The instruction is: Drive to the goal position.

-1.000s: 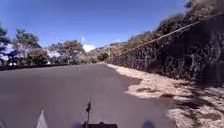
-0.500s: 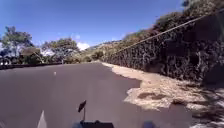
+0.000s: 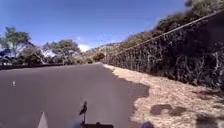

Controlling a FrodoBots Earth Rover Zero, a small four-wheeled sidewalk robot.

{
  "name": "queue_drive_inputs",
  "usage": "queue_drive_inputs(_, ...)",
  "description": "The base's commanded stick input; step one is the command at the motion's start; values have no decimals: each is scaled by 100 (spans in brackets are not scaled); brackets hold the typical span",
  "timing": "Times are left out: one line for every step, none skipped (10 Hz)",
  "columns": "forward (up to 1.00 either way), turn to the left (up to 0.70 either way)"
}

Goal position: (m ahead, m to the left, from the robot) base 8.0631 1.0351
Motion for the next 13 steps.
queue_drive_inputs(100, 0)
queue_drive_inputs(100, 0)
queue_drive_inputs(100, 0)
queue_drive_inputs(100, 0)
queue_drive_inputs(100, 0)
queue_drive_inputs(100, 0)
queue_drive_inputs(100, 0)
queue_drive_inputs(100, 0)
queue_drive_inputs(100, 0)
queue_drive_inputs(100, 0)
queue_drive_inputs(100, 0)
queue_drive_inputs(100, 0)
queue_drive_inputs(100, 0)
